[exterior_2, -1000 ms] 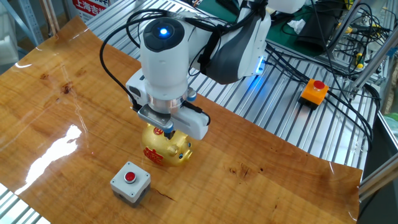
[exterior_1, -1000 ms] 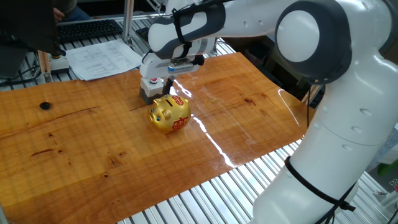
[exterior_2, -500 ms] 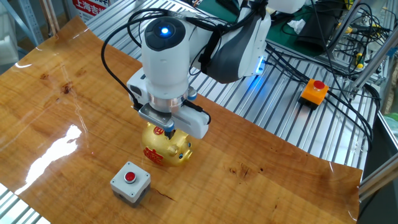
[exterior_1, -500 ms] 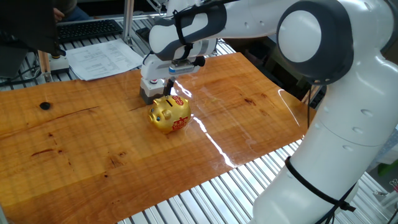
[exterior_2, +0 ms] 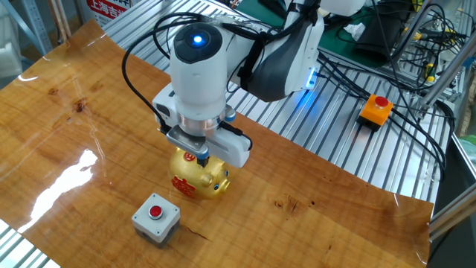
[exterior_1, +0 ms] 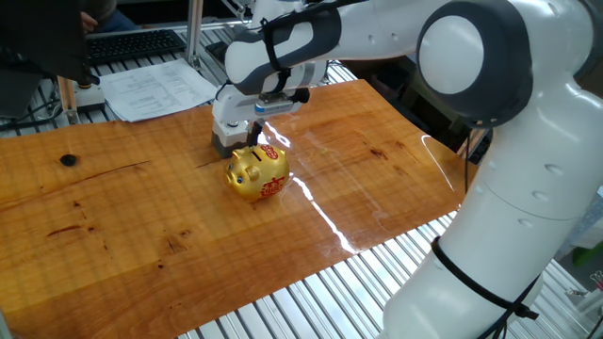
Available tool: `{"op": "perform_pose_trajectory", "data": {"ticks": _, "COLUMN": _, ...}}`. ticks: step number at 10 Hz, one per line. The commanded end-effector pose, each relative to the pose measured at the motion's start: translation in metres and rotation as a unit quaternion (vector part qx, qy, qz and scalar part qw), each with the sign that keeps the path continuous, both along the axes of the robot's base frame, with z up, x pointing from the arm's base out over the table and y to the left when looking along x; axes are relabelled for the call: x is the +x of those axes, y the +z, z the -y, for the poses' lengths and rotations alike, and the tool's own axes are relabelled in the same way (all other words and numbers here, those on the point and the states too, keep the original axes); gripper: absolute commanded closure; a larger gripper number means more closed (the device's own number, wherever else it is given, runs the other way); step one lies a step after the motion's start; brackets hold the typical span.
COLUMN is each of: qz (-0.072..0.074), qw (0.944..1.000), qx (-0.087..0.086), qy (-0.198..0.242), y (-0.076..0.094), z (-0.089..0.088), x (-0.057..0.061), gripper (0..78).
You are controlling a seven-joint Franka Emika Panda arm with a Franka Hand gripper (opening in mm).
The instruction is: Drop coins into a piggy bank
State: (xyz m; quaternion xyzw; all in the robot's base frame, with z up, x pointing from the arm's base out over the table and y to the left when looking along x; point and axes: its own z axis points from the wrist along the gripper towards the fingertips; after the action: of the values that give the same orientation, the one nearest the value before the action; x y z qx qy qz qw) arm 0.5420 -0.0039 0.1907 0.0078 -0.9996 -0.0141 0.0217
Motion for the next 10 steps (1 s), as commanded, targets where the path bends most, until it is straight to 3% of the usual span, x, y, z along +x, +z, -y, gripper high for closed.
{"op": "perform_pose_trajectory", "data": {"ticks": 1, "qz": 0.001, "qw": 1.0000, "qx": -0.001, "qy": 0.004, "y": 0.0001, "z": 0.0003, "x": -0.0004, "gripper": 76.4}}
{"op": "perform_pose_trajectory", "data": {"ticks": 5, "qz": 0.001, "qw": 1.0000, "qx": -0.001, "qy": 0.008, "y": -0.0025, "z": 0.0024, "x": -0.0073, "gripper": 76.4}}
{"op": "perform_pose_trajectory", "data": {"ticks": 10, "qz": 0.004, "qw": 0.9999, "qx": -0.003, "qy": -0.013, "y": -0.0025, "z": 0.0023, "x": -0.0074, "gripper": 76.4}}
